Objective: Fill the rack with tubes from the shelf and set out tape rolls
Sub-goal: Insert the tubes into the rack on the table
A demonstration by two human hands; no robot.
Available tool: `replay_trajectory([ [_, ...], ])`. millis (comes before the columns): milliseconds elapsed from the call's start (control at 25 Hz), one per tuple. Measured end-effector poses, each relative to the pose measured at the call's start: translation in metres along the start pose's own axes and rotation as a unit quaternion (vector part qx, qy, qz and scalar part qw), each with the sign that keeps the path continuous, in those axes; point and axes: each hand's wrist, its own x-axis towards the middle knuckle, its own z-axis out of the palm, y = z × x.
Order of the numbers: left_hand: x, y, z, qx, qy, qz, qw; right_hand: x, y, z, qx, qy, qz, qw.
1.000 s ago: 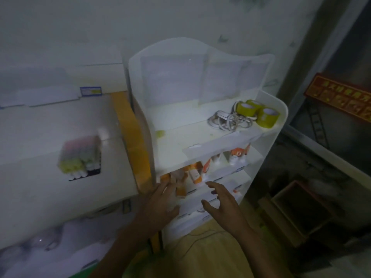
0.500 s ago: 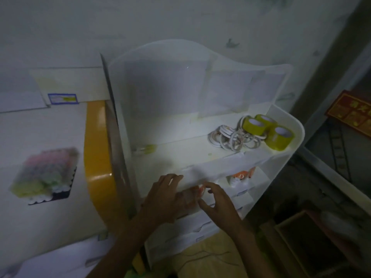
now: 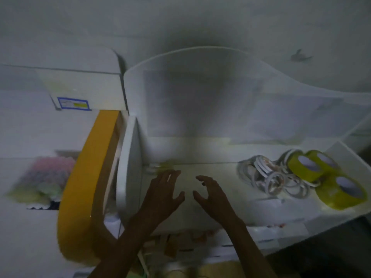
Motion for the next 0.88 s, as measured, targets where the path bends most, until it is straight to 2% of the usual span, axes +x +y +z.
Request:
replay_trajectory([
  [160, 0.02, -0.006, 0.012, 0.022, 0.019, -0.05, 0.998, 0.04, 0.013, 0.006, 0.022, -0.037, -0.046, 0.998],
  [320, 0.032, -0.02, 0.024, 0.049, 0.006, -0.143, 0.988, 0.066, 0.029, 0.002, 0.03, -0.078, -0.097, 0.992],
  [520, 0.043, -0.034, 0.046, 0.098, -0.016, -0.214, 0.972, 0.08, 0.056, -0.006, 0.056, -0.11, -0.138, 0.983],
  [640, 0.041, -0.031, 0.052, 0.111, 0.002, -0.223, 0.969, 0.086, 0.069, -0.009, 0.064, -0.125, -0.145, 0.979],
  [880, 0.028, -0.021, 0.05, 0.18, -0.034, -0.206, 0.961, 0.098, 0.069, -0.001, 0.056, -0.152, -0.161, 0.974],
])
